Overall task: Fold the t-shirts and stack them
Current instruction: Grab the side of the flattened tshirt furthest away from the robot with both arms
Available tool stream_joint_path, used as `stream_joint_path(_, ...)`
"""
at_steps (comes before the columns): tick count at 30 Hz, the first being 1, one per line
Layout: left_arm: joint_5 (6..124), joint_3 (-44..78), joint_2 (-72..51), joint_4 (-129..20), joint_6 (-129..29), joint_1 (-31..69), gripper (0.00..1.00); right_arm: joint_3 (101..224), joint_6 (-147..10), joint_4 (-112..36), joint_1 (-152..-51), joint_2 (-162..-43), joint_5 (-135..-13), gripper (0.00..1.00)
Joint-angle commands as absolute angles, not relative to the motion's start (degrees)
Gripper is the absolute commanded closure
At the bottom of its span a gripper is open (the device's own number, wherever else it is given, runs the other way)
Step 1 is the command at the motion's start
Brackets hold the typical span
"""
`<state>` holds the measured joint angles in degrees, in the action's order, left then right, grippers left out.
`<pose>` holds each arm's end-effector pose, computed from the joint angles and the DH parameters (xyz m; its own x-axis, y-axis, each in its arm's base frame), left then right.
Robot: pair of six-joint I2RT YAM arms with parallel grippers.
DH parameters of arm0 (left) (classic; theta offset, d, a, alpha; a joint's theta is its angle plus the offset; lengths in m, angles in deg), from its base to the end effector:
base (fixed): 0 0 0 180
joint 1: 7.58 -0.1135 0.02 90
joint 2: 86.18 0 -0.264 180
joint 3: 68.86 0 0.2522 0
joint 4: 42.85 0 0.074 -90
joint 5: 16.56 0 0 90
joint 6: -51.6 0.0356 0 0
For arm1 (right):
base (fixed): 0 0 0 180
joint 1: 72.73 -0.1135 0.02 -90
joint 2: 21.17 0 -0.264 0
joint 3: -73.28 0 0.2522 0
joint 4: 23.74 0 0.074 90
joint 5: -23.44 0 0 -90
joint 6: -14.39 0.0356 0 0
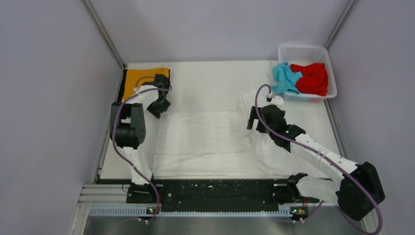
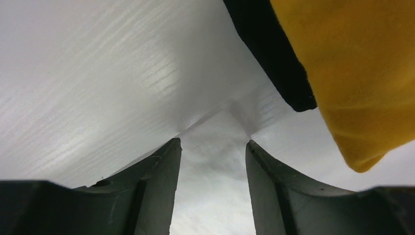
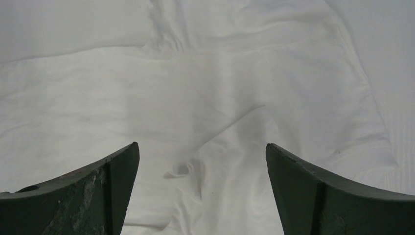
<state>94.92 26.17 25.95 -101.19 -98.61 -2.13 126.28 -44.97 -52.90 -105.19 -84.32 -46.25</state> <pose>0.3869 -0.0238 0.1802 -0.4759 -0.7658 -0.4325 -0.8378 0.5443 -0.0421 0.2025 0.1141 0.2366 -0.6009 0.1842 -0.7778 0.0343 0.9781 0.2051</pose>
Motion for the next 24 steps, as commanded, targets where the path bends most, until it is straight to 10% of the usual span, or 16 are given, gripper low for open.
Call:
stream_joint_path(1,94.43,24.93,27.69,-100.92,-100.33,-1.52,0.46,125.43,-44.85,-51.18,-105.21,-83.39,-44.69,0.01)
stream_joint_path(24,100.23,30.08,28.92,-99.67,-96.34,-2.04,0.49,123.62,-43.25,-52.09,-105.16,-82.24,-46.65,0.01)
